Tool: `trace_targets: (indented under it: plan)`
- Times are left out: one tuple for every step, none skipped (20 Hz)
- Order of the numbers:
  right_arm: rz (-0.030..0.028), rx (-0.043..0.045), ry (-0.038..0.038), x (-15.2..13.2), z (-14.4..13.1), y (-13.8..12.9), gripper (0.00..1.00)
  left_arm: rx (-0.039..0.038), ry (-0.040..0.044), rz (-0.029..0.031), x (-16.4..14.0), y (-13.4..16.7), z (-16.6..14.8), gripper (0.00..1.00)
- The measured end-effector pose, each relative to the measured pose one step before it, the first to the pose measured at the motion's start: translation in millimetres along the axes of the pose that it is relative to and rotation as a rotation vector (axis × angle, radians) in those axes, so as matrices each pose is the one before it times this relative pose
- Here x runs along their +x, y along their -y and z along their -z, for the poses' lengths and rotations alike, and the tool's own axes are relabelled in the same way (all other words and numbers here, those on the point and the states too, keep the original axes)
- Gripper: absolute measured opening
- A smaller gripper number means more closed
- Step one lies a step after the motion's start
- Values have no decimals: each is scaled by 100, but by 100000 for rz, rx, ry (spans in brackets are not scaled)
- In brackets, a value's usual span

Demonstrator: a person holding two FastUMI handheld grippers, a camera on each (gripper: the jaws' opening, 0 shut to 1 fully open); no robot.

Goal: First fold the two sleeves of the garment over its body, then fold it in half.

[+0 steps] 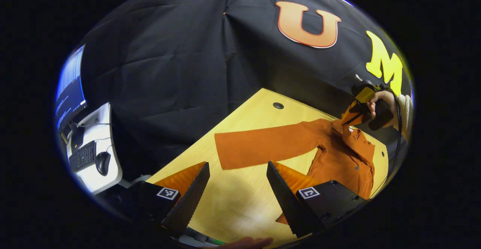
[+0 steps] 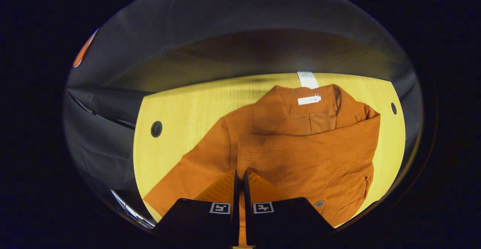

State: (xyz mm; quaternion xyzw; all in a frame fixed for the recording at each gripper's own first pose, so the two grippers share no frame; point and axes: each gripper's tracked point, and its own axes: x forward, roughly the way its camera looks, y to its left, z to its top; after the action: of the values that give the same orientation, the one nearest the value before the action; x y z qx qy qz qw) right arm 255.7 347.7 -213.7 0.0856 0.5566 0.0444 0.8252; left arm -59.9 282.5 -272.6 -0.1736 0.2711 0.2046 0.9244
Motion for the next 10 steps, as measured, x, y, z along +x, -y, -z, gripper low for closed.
trace_targets:
  plan:
    - [-855, 906, -897, 270, 189, -299, 6, -1394, -574, -99, -147, -240, 271, 100]
    - [-1575, 468, -110, -14, 35, -275, 11, -609, -409, -536, -234, -559, 390, 100]
    - [-2329, 536, -381, -132, 55, -355, 11, -253, -397, -1187, -295, -451, 224, 99]
    - [-1686, 144, -789, -324, 111, -639, 17, -314, -381, -667, -257, -77, 124, 99]
    - [-1784, -524, 689, 82, 174, -300, 25, -500, -285, 205, -158, 78, 98, 99]
    - [19, -1115, 1010, -529, -218, -79, 33, -154, -237, -187, -188, 78, 16, 99]
    - [548, -971, 1174, -867, -125, 227, 39, 720, 208, -337, -103, -124, -96, 99]
    - [384, -814, 1172, -941, -192, 184, 47, 1012, 337, -792, -12, -270, -148, 99]
    - [-30, -1165, 851, -1067, -73, 209, 55, 1729, 195, -953, 19, -249, -294, 99]
    - [-156, -1017, 9, -998, 118, 445, 63, 1696, 30, -660, 224, -170, -268, 99]
